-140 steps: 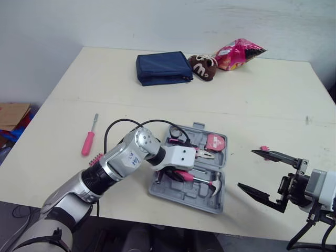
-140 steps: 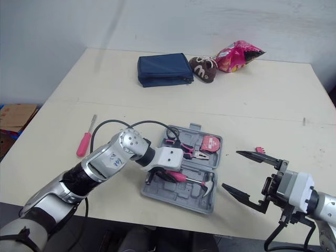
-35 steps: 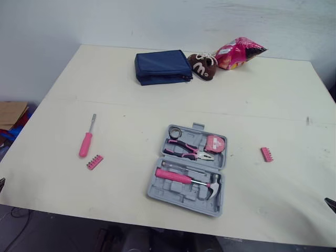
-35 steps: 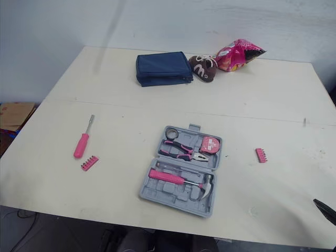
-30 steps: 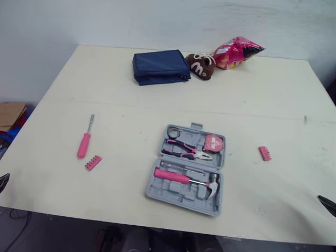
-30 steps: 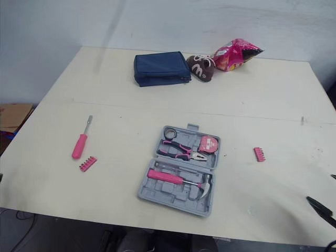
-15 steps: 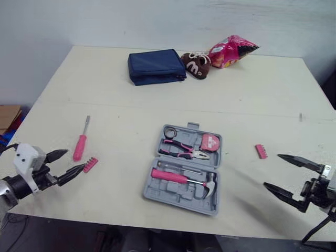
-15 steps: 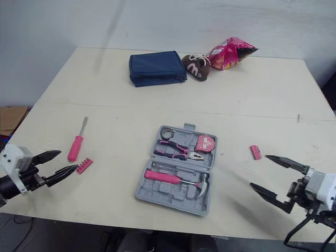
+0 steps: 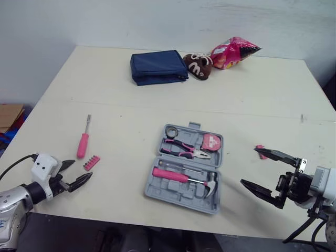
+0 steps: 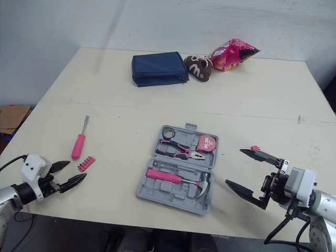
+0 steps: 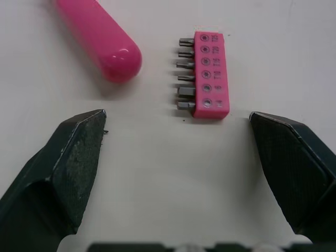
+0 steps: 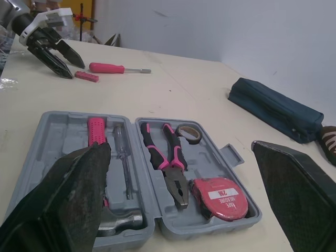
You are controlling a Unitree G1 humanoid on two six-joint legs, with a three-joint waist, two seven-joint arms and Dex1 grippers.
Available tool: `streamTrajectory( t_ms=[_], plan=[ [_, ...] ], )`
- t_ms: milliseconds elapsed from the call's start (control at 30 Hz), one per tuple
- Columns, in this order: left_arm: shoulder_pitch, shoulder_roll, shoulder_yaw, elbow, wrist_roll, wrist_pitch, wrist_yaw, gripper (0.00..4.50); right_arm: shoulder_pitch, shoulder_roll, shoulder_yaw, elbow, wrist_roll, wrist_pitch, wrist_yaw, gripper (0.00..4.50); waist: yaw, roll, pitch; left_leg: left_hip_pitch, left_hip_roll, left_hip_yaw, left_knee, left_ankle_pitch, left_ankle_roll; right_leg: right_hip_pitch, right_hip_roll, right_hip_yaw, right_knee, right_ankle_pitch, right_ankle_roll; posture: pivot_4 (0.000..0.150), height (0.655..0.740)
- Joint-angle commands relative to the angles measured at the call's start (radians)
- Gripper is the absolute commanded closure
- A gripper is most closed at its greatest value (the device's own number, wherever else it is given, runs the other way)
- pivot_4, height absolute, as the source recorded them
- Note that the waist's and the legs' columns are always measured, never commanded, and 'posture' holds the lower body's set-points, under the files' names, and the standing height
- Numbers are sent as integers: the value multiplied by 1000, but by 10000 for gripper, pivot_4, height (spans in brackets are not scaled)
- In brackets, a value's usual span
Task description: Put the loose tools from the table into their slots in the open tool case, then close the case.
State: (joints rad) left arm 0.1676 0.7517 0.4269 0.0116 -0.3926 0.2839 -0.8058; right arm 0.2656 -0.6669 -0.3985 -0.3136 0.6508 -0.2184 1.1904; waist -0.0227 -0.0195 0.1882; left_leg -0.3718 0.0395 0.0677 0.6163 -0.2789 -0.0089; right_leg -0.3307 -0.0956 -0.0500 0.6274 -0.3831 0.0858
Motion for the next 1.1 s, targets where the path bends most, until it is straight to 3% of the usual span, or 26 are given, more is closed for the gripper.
streamTrajectory(
  t_ms=[33,500,600,800,1000,1100],
  plan=[
    [-3,-15,-42,-12,1,13,-16,647,-3,4,-18,-7,0,-18,1,0,1,0,0,0,0,0,0,0,0,0,0,0,0,0,0,1500,7400],
    [-41,-84,-94,-66,21,104,78,647,-22,7,-15,2,-24,-29,-17,0,23,2,-1,2,-2,0,0,1,1,3,-2,0,0,0,0,1500,7400],
    [-42,-90,-104,-59,25,121,91,8991,-19,2,-13,-28,-26,-12,-37,0,22,4,-2,3,-2,-1,1,2,1,4,-2,-1,0,1,1,1500,7400],
    [-32,-83,-123,-39,46,115,82,36957,-3,-14,-22,-127,-20,48,-101,0,21,6,-3,3,-2,-1,0,1,1,4,-2,0,-1,1,1,1500,7400],
    [-47,-88,-118,-35,45,58,60,38430,-3,-20,-29,-159,-19,82,-126,0,22,7,-4,3,-2,-1,0,1,1,4,-2,0,-1,1,1,1500,7400],
    [-77,-95,-64,-72,-19,-57,-11,38430,-11,-24,-33,-150,-19,88,-124,0,22,6,-4,3,-2,-1,0,1,2,4,-2,0,-1,1,1,1500,7400]
  ],
)
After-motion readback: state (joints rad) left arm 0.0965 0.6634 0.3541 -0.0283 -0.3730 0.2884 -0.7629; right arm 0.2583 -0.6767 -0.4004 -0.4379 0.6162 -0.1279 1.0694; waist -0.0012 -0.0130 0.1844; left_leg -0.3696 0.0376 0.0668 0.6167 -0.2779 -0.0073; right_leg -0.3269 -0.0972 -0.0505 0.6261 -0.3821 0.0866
